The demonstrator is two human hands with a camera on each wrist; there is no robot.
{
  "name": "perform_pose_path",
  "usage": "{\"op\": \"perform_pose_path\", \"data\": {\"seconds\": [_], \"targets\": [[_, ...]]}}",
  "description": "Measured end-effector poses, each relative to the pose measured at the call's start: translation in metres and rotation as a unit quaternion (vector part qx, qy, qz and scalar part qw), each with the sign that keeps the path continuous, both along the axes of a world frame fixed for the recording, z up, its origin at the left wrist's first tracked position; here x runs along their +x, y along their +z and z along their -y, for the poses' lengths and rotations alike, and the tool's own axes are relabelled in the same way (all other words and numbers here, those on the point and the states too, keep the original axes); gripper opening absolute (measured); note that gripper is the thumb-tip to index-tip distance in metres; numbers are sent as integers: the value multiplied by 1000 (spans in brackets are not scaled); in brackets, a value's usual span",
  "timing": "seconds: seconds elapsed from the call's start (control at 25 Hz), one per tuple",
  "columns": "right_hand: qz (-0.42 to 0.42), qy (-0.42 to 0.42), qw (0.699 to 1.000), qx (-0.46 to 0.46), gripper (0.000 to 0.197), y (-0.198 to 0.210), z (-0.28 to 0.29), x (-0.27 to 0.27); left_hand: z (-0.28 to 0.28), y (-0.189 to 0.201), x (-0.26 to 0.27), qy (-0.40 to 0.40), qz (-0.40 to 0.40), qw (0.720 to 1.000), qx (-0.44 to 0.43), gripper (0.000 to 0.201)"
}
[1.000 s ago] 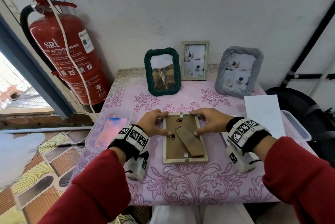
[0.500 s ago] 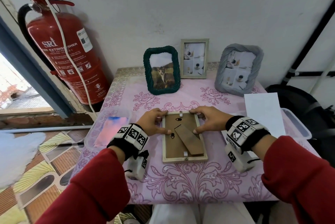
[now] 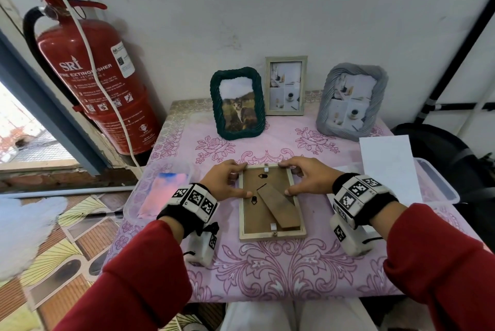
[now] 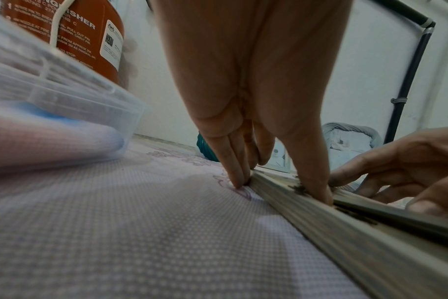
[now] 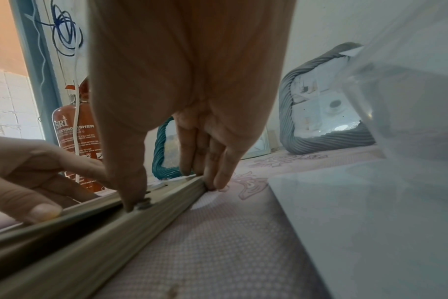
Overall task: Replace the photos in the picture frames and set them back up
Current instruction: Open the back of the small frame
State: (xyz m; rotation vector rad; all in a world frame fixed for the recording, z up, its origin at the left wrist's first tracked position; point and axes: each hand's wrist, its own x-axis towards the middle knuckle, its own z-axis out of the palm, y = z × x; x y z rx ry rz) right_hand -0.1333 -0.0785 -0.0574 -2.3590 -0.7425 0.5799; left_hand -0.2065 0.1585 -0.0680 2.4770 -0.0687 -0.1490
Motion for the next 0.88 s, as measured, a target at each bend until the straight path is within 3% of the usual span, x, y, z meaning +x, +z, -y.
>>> {"op": "perform_pose_path", "data": {"seconds": [0.88], "targets": [[-18,-30,999,36,60,-4,0,0,3,-3,-2,18,-8,1000,-7,67]]}}
